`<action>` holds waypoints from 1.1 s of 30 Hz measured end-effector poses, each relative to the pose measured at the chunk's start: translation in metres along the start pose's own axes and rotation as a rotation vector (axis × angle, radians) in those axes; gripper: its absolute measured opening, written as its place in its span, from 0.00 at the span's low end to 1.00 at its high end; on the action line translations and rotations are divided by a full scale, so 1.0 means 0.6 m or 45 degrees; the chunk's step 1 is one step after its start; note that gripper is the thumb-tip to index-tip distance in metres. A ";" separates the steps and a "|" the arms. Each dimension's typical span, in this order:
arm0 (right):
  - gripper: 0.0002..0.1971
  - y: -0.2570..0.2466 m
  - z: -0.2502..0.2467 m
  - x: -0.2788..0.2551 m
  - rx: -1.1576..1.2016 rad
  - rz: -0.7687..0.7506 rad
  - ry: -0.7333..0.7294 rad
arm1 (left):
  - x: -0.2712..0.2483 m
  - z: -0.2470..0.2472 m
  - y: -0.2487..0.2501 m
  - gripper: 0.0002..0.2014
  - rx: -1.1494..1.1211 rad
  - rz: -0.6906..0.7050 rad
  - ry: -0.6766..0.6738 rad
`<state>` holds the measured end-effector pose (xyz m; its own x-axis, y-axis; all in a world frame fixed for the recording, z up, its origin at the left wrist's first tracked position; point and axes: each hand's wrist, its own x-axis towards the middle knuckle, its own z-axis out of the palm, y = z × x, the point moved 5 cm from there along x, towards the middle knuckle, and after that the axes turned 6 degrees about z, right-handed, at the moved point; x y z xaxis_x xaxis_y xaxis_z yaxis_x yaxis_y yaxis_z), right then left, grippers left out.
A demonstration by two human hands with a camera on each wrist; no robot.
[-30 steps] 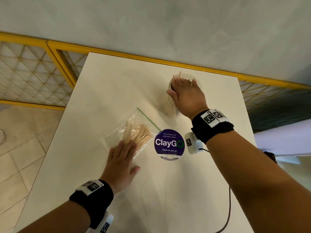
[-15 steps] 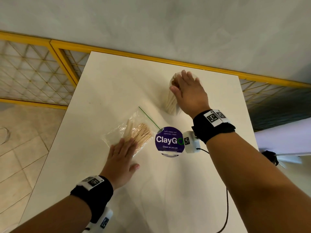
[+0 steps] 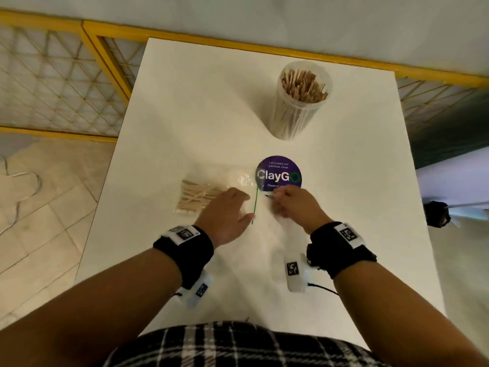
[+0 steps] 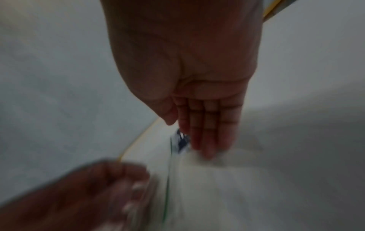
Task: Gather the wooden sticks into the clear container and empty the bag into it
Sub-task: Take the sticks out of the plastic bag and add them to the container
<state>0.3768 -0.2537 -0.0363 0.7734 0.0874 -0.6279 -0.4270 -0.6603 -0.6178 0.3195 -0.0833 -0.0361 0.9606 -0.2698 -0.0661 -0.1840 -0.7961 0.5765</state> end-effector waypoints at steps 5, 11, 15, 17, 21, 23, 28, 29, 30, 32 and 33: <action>0.12 0.058 0.073 -0.063 0.566 0.184 -0.139 | 0.019 0.041 0.044 0.24 0.062 -0.168 -0.137; 0.14 0.107 0.075 -0.100 0.805 0.209 -0.025 | -0.010 0.076 0.065 0.11 0.173 -0.215 -0.272; 0.13 0.126 0.062 -0.109 0.756 0.247 -0.009 | -0.031 0.098 0.065 0.08 0.100 -0.254 -0.368; 0.13 0.131 0.057 -0.113 0.664 0.290 -0.040 | -0.039 0.098 0.059 0.07 -0.034 -0.319 -0.385; 0.16 0.106 0.052 -0.137 0.551 0.252 -0.285 | -0.042 0.072 0.079 0.06 -0.396 -0.362 -0.270; 0.12 0.074 0.039 -0.150 0.506 0.136 -0.336 | -0.039 0.050 0.101 0.04 -0.542 -0.352 -0.202; 0.11 -0.001 -0.015 -0.174 0.164 -0.064 -0.219 | -0.032 -0.012 0.143 0.04 -0.641 -0.426 -0.029; 0.11 -0.012 -0.029 -0.179 0.051 -0.089 -0.190 | -0.030 -0.034 0.152 0.04 -0.538 -0.412 0.031; 0.12 -0.020 -0.045 -0.181 -0.059 -0.100 -0.142 | -0.028 -0.060 0.155 0.04 -0.413 -0.407 0.130; 0.12 -0.034 -0.088 -0.189 -0.265 -0.138 0.017 | -0.028 -0.124 0.154 0.05 -0.213 -0.414 0.365; 0.13 -0.040 -0.110 -0.193 -0.376 -0.167 0.109 | -0.029 -0.150 0.151 0.05 -0.157 -0.399 0.414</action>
<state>0.3284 -0.2973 0.0828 0.8545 0.1311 -0.5026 -0.1770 -0.8362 -0.5190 0.3048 -0.1018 0.0904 0.9849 0.1729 -0.0050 0.1326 -0.7365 0.6633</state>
